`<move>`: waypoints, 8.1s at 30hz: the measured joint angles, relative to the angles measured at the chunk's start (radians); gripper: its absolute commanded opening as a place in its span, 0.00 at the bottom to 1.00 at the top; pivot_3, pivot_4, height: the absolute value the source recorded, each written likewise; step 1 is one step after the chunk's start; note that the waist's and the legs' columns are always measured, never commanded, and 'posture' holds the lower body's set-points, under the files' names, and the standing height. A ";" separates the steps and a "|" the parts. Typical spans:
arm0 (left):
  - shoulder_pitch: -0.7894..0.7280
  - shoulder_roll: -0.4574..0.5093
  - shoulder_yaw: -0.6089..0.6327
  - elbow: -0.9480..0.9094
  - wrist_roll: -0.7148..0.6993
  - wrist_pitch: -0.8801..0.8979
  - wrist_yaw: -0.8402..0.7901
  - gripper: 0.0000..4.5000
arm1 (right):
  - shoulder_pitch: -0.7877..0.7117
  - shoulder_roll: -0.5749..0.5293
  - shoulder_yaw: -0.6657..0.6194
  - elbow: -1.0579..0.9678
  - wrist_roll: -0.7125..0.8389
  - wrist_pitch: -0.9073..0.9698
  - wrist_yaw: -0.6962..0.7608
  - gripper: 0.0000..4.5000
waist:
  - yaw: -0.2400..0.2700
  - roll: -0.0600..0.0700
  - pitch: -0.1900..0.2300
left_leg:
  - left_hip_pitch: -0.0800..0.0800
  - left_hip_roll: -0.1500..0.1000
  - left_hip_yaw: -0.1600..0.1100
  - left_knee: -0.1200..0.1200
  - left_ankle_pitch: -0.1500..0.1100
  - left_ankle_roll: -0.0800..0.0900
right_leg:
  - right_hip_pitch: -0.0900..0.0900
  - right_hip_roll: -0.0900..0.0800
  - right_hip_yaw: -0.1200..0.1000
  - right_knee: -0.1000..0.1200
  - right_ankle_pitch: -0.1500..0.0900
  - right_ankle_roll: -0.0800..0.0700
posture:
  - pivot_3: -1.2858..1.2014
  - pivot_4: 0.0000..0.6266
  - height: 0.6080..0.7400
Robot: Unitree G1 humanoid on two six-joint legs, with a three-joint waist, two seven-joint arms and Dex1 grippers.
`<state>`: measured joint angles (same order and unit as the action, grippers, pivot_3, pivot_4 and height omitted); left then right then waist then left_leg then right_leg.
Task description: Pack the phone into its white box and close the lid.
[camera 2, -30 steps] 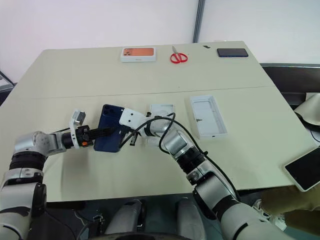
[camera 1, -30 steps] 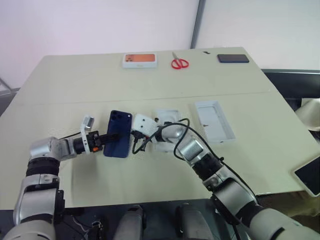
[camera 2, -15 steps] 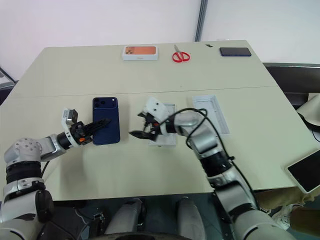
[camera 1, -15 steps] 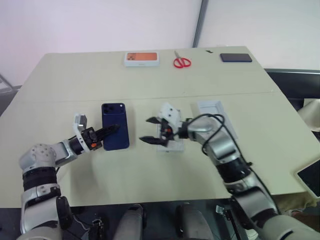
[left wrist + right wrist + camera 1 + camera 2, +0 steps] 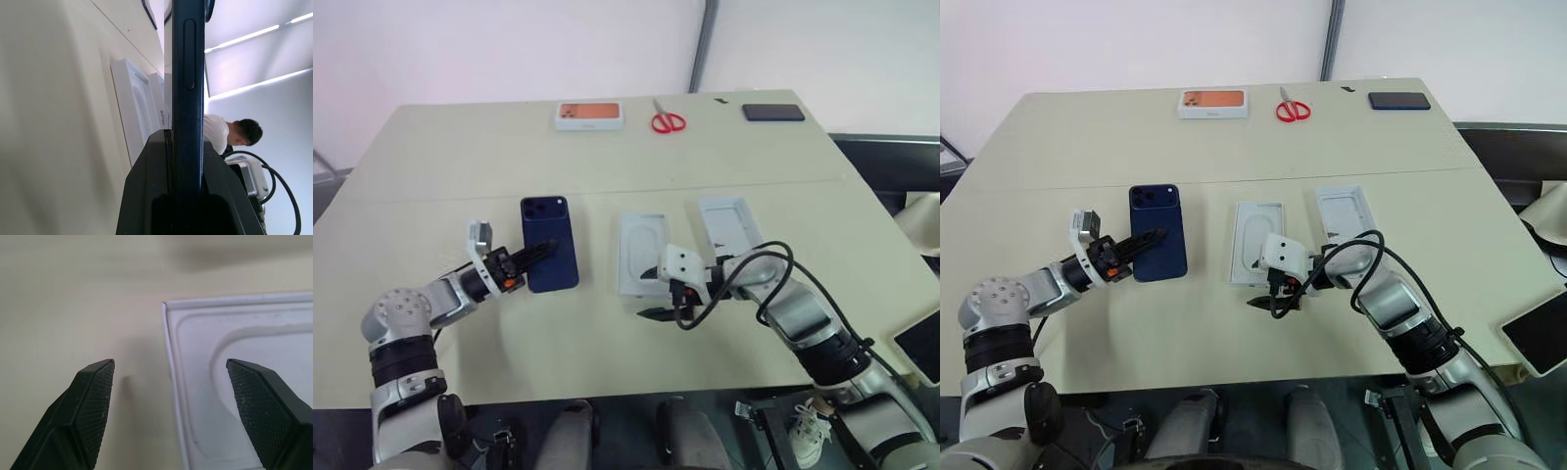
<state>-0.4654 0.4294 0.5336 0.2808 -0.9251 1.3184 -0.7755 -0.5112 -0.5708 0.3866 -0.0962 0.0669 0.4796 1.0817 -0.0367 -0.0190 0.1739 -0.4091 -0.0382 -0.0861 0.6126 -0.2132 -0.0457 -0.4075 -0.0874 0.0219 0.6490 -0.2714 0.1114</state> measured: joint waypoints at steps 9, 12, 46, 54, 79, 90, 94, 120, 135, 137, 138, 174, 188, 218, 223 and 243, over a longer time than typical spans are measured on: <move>0.005 -0.018 -0.010 -0.014 -0.014 0.000 0.029 0.00 | -0.016 0.001 0.014 0.025 -0.042 -0.048 0.000 0.35 | 0.002 -0.001 0.000 | 0.000 0.000 0.000 0.000 0.000 0.000 | 0.000 0.000 0.000 0.000 0.000 0.000 | 0.52 0.24 1.00; 0.006 -0.018 -0.010 -0.022 -0.026 0.002 0.037 0.00 | -0.016 0.002 0.021 0.031 -0.047 -0.057 0.000 0.35 | 0.001 -0.001 0.000 | 0.000 0.000 0.000 0.000 0.000 0.000 | 0.001 0.000 0.000 0.000 0.000 0.000 | 0.52 0.24 1.00; -0.011 -0.043 -0.040 -0.049 -0.101 0.028 0.116 0.00 | 0.005 0.155 0.093 -0.016 -0.060 0.016 -0.049 0.99 | 0.002 -0.002 0.000 | 0.001 0.000 -0.001 0.000 0.000 0.000 | 0.001 0.002 0.000 0.000 0.000 -0.001 | 0.52 0.24 1.00; 0.001 -0.113 -0.047 -0.096 -0.134 0.048 0.196 0.00 | 0.010 0.021 -0.118 -0.069 0.086 0.037 0.008 0.99 | 0.023 -0.003 0.001 | 0.000 0.000 0.000 0.001 0.000 0.000 | 0.001 0.000 0.000 -0.001 0.000 -0.001 | 0.52 0.24 1.00; 0.036 -0.261 -0.167 -0.137 -0.115 0.007 0.335 0.22 | 0.153 -0.036 -0.279 0.025 0.171 -0.226 0.001 1.00 | 0.025 -0.004 0.002 | 0.000 -0.001 0.001 0.001 0.000 0.000 | 0.003 0.002 0.000 -0.001 0.000 -0.001 | 0.52 0.24 1.00; 0.007 -0.229 -0.213 -0.173 -0.113 0.001 0.319 0.82 | 0.148 -0.031 -0.262 0.042 0.169 -0.239 -0.012 1.00 | 0.022 -0.004 0.002 | 0.001 -0.001 0.001 0.001 0.000 0.000 | 0.003 0.003 0.000 -0.001 0.000 -0.001 | 0.52 0.24 1.00; 0.006 -0.199 -0.226 -0.179 -0.113 0.005 0.304 0.82 | 0.138 -0.021 -0.245 0.044 0.169 -0.239 -0.014 1.00 | 0.021 -0.004 0.002 | 0.001 -0.001 0.001 0.001 0.000 0.000 | 0.003 0.003 0.000 -0.001 0.000 -0.001 | 0.52 0.24 1.00; -0.050 -0.039 -0.252 -0.234 -0.099 0.096 0.344 0.82 | 0.080 0.024 -0.204 0.067 0.152 -0.238 -0.044 1.00 | 0.022 -0.004 0.002 | 0.001 -0.001 0.001 0.001 0.000 0.000 | 0.003 0.003 0.000 -0.001 0.000 -0.001 | 0.52 0.24 1.00; 0.007 0.162 -0.360 -0.290 0.146 -0.325 0.097 0.82 | 0.056 0.033 -0.201 0.101 0.141 -0.239 -0.062 1.00 | 0.024 -0.003 0.002 | 0.001 0.000 0.001 0.001 0.000 0.000 | 0.002 0.001 0.000 -0.002 0.000 -0.001 | 0.52 0.24 1.00; 0.029 0.161 -0.365 -0.273 0.191 -0.408 0.066 0.82 | 0.056 0.033 -0.201 0.105 0.137 -0.239 -0.066 1.00 | 0.023 -0.003 0.002 | 0.001 0.000 0.001 0.000 0.000 0.000 | 0.002 0.001 0.000 -0.002 0.000 -0.001 | 0.52 0.24 1.00; 0.032 0.157 -0.365 -0.257 0.206 -0.435 0.055 0.77 | 0.055 0.033 -0.201 0.110 0.134 -0.240 -0.067 1.00 | 0.024 -0.003 0.002 | 0.000 0.000 0.001 0.001 0.000 0.000 | 0.002 0.001 0.000 -0.002 0.000 -0.001 | 0.52 0.24 1.00; -0.067 -0.013 -0.689 -0.002 0.653 -0.893 -0.188 0.00 | 0.036 0.028 -0.146 0.249 -0.083 -0.354 -0.180 0.01 | 0.027 -0.003 0.002 | 0.000 -0.002 0.002 0.003 0.000 0.000 | 0.004 0.003 -0.002 -0.001 0.000 0.000 | 0.52 0.24 1.00; -0.225 -0.171 -0.756 0.208 0.721 -0.946 -0.237 0.00 | 0.120 -0.088 -0.255 0.201 -0.067 -0.324 -0.151 0.01 | 0.024 -0.003 0.003 | 0.000 -0.001 0.002 0.003 0.000 0.001 | 0.004 0.004 -0.002 -0.001 0.000 0.000 | 0.52 0.24 1.00; -0.253 -0.219 -0.767 0.276 0.756 -1.014 -0.257 0.00 | 0.159 -0.133 -0.297 0.180 -0.062 -0.319 -0.154 0.01 | 0.024 -0.003 0.003 | 0.000 -0.001 0.002 0.004 0.000 0.000 | 0.004 0.004 -0.002 0.000 0.000 0.000 | 0.52 0.24 1.00; -0.256 -0.199 -0.751 0.276 0.756 -1.022 -0.257 0.00 | 0.159 -0.155 -0.297 0.180 -0.060 -0.323 -0.147 0.01 | 0.023 -0.003 0.003 | 0.000 -0.001 0.002 0.004 0.000 0.000 | 0.004 0.005 -0.002 0.000 0.000 0.000 | 0.52 0.24 1.00; -0.289 -0.144 -0.659 0.270 0.739 -1.061 -0.234 0.00 | -0.033 -0.078 -0.241 0.414 -0.162 -0.434 -0.281 0.01 | 0.022 -0.003 0.003 | 0.000 -0.001 0.002 0.005 0.000 0.000 | 0.004 0.005 -0.002 0.001 0.000 0.000 | 0.52 0.24 1.00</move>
<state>-0.7546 0.2855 -0.1256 0.5505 -0.1862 0.2577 -1.0097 -0.5441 -0.6491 0.1452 0.3177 -0.0956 0.0457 0.8011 -0.0151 -0.0223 0.1765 -0.4087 -0.0393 -0.0841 0.6172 -0.2128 -0.0452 -0.4033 -0.0826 0.0203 0.6498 -0.2709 0.1110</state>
